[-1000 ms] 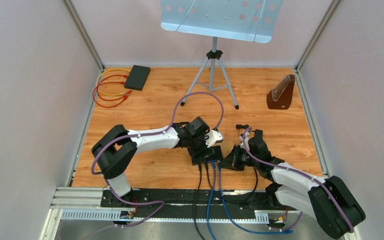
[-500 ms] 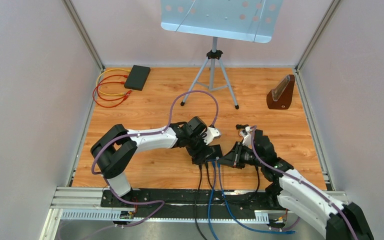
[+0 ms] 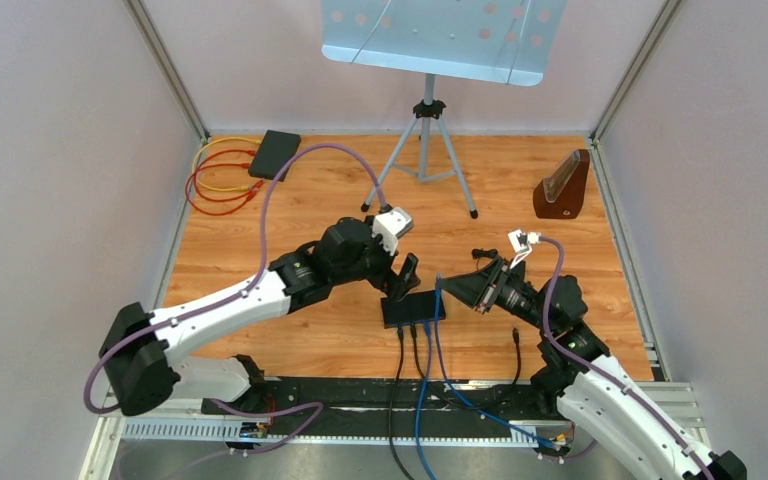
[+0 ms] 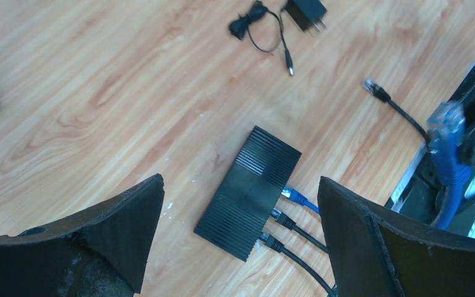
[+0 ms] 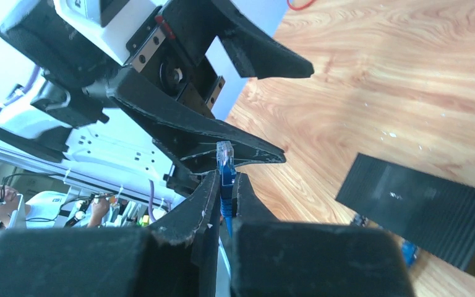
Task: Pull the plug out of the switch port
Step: Place the connector at the center of the board.
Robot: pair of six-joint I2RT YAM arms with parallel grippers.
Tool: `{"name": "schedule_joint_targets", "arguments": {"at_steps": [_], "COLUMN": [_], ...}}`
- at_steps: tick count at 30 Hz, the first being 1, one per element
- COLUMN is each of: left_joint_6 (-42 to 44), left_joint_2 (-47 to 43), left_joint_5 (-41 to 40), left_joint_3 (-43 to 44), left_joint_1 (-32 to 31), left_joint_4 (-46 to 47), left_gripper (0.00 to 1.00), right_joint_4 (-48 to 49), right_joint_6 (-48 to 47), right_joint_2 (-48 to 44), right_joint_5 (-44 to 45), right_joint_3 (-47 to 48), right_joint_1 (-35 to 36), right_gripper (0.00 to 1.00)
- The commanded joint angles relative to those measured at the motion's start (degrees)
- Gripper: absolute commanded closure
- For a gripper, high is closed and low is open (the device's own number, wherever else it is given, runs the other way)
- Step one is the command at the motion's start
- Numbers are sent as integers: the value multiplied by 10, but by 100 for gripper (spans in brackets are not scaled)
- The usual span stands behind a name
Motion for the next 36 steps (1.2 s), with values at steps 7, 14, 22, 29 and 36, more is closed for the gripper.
{"name": "schedule_joint_targets", "arguments": {"at_steps": [7,14,22,29,36], "left_joint_6": [-100,-121,-133,-133,-136], "left_joint_2": [-188,-202,-204,-179,-93], "left_joint_5": [-42,76,135,159,198], "left_joint_3": [-101,-114,-123,-117,-95], "left_joint_1": [7,7,7,7,7], "left_joint_4": [60,118,140,169,195], "left_gripper": [0,0,0,0,30], "right_joint_4": [264,228,183,204,200], "right_joint_6": [9,-28,-50,-25,-21], "right_joint_2": [135,202,200,227,244], "right_joint_5": [68,70,114,64,16], "right_joint_3": [93,165,163,165,185], "right_joint_1": [69,76,76,76,76], "right_gripper": [100,100,100,100,100]}}
